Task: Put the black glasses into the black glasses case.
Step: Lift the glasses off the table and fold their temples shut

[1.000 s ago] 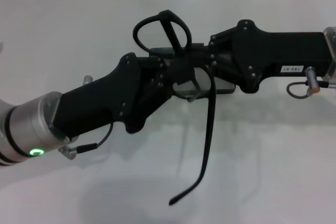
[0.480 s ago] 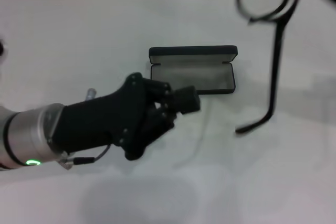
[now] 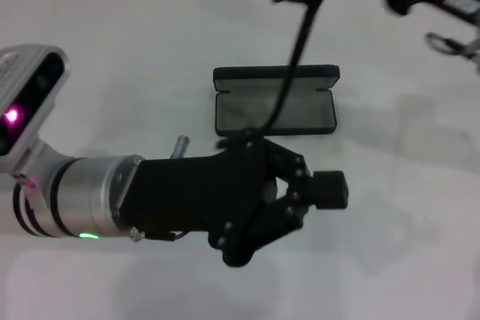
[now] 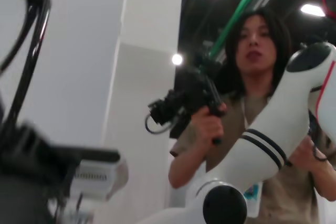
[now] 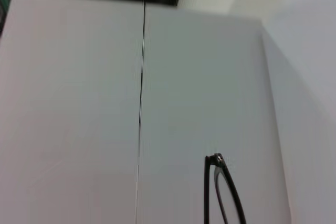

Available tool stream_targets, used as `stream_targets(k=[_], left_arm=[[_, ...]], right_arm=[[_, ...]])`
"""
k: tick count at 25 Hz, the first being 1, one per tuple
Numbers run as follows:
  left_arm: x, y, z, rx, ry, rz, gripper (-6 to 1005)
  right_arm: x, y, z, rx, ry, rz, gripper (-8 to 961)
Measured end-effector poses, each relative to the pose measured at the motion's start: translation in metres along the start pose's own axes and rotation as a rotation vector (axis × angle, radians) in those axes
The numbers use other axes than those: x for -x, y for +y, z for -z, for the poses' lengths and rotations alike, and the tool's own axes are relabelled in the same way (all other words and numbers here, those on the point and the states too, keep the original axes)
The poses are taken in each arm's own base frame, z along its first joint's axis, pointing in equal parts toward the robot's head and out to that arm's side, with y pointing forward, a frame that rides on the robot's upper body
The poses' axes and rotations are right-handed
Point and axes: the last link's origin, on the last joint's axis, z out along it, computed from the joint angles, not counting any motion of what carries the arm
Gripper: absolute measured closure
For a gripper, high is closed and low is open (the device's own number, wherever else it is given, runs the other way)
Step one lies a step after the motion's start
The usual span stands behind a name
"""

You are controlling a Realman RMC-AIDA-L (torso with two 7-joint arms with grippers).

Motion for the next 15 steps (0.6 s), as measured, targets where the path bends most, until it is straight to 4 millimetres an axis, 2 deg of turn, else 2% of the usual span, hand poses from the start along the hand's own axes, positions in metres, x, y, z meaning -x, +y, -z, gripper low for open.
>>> stream_targets(k=[3, 6, 15], left_arm=[[-0.001, 0.001, 0.003, -0.028, 0.028, -0.016, 973], [-0.003, 0.005, 0.014, -0.111, 0.084, -0.041, 973], [-0.005, 0.006, 0.027, -0.219, 0.140, -0.050, 973]], right_arm=[[-0.016, 0.003, -0.007, 0.018, 0.060, -0.013, 905], [-0.028, 0.006, -0.009, 0.024, 0.124, -0.020, 903], [-0.055, 0.017, -0.010, 0.055, 0.266, -0.055, 900]])
